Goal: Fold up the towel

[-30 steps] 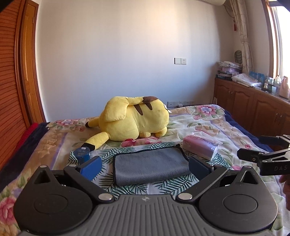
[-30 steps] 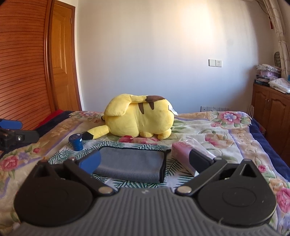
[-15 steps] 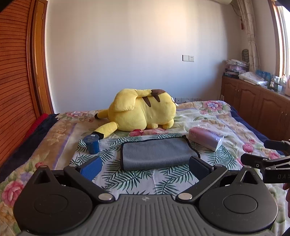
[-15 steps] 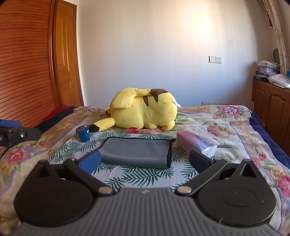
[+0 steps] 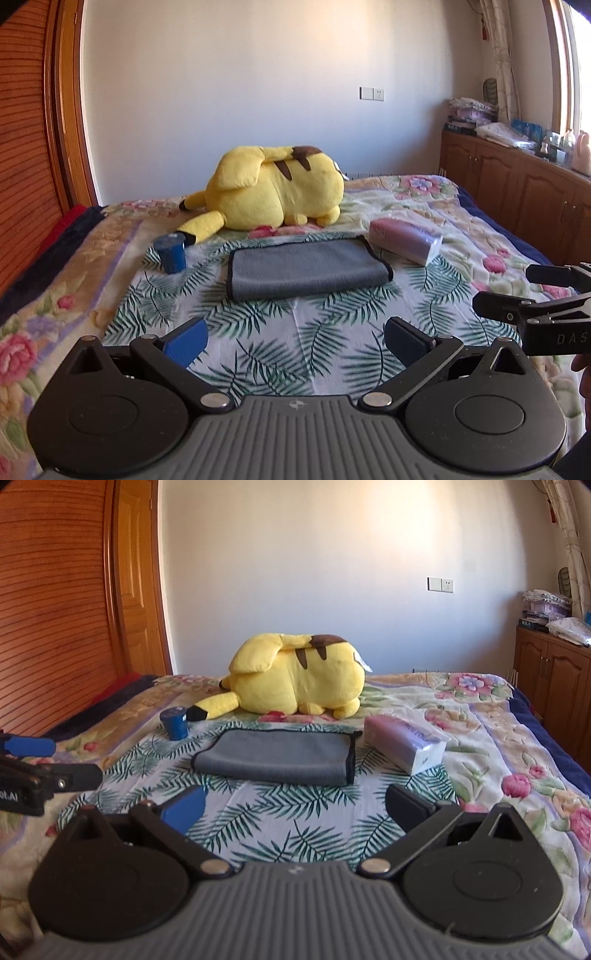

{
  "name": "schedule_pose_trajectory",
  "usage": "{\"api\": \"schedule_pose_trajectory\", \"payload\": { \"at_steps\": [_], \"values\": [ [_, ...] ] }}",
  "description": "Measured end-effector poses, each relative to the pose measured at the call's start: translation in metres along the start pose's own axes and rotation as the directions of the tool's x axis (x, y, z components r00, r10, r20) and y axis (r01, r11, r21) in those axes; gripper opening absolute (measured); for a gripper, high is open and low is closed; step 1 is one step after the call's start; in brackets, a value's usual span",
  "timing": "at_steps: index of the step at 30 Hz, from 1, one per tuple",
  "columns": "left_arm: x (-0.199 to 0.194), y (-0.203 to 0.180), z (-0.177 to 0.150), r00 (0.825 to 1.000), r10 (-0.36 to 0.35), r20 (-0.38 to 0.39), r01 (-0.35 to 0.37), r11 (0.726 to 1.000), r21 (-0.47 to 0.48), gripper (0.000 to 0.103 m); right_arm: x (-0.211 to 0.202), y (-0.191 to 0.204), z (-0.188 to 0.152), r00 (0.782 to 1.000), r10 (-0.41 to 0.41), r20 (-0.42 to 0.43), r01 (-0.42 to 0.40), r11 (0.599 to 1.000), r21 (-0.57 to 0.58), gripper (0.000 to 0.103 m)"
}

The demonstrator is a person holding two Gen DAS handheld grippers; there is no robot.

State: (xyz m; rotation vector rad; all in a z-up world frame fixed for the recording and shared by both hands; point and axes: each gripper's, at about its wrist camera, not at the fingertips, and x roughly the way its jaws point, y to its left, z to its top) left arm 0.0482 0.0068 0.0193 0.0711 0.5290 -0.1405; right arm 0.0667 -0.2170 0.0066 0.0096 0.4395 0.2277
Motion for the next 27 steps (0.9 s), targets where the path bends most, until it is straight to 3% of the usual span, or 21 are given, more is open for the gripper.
{"api": "schedule_pose_trajectory", "payload": {
  "at_steps": [27],
  "values": [
    [0.012, -0.001, -0.057, 0.998, -0.006, -0.067, 0.003, 0.999, -0.043, 0.087, 0.001, 0.007, -0.041, 0.997, -0.004, -0.071, 0.005, 1.0, 0.013, 0.103]
  ]
}}
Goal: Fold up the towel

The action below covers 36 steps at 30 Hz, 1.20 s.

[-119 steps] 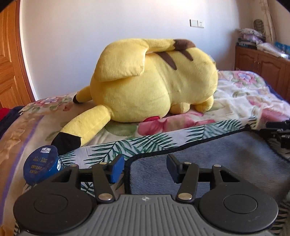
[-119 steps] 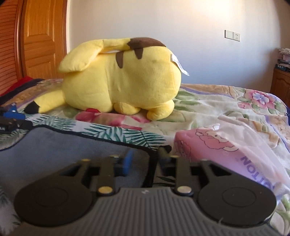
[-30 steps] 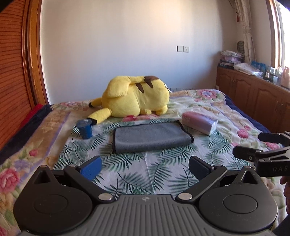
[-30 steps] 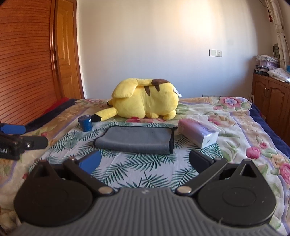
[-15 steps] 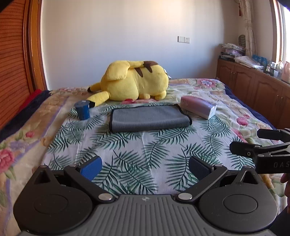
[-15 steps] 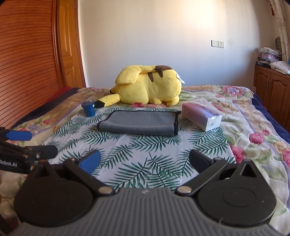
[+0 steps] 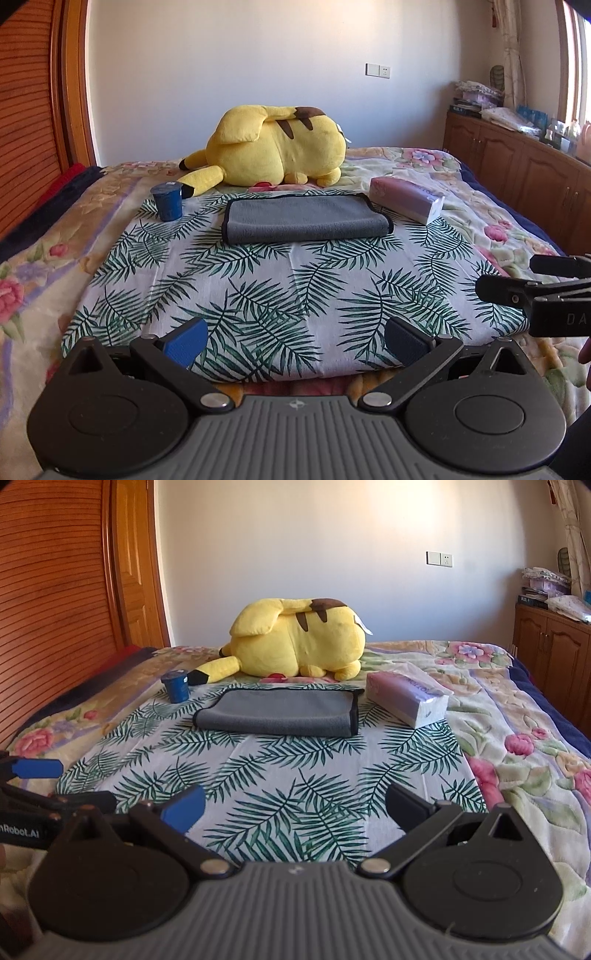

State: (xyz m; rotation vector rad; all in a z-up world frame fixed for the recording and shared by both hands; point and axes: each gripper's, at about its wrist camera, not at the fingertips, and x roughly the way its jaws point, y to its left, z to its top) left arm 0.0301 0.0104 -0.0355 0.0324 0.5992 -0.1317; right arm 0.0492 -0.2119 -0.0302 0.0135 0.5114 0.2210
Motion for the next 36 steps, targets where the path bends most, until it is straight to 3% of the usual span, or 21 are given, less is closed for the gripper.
{"api": "schedule_pose_trajectory", "payload": {
  "at_steps": [9, 36],
  "values": [
    [-0.003, 0.01, 0.001, 0.999, 0.021, 0.028, -0.02, 0.999, -0.035, 0.087, 0.002, 0.0, -0.004, 1.0, -0.001, 0.007, 0.001, 1.0, 0.004, 0.103],
    [-0.027, 0.012, 0.005, 0.986, 0.056, 0.154, -0.056, 0.998, -0.004, 0.087, -0.01, -0.001, -0.001, 0.992, -0.062, 0.113, 0.062, 0.998, 0.002, 0.103]
  ]
}}
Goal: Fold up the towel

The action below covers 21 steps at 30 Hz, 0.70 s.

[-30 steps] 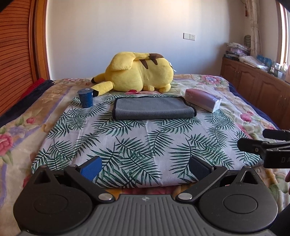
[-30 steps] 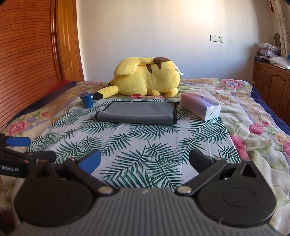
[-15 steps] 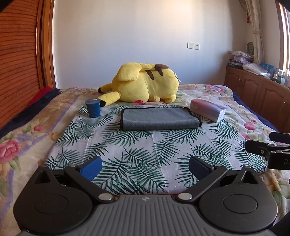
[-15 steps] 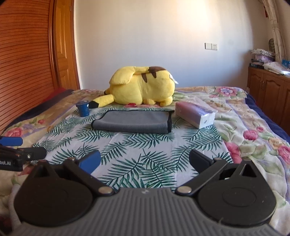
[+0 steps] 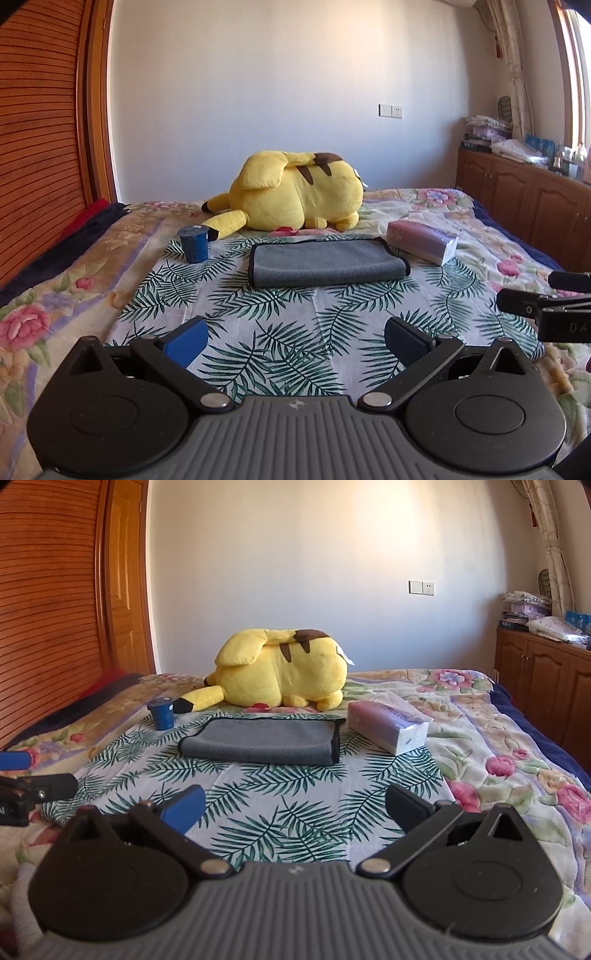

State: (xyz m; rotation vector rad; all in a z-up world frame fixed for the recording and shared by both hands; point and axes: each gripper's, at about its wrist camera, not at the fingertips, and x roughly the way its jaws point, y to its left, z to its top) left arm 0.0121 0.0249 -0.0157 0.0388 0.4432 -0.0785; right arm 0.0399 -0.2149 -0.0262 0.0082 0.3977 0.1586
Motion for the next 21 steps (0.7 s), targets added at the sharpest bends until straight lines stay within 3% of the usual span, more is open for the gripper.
{"api": "schedule_pose_trajectory", "payload": {
  "at_steps": [11, 21],
  "values": [
    [-0.0083, -0.0012, 0.0036, 0.998, 0.022, 0.061, -0.023, 0.999, 0.026, 0.087, -0.0053, -0.0015, 0.0015, 0.999, -0.023, 0.044, 0.023, 1.0, 0.0, 0.103],
    [-0.0102, -0.0004, 0.0033, 0.997, 0.023, 0.071, -0.025, 0.999, 0.023, 0.087, -0.0074, -0.0036, 0.0016, 0.997, -0.033, 0.068, 0.032, 0.999, 0.006, 0.103]
  ]
}}
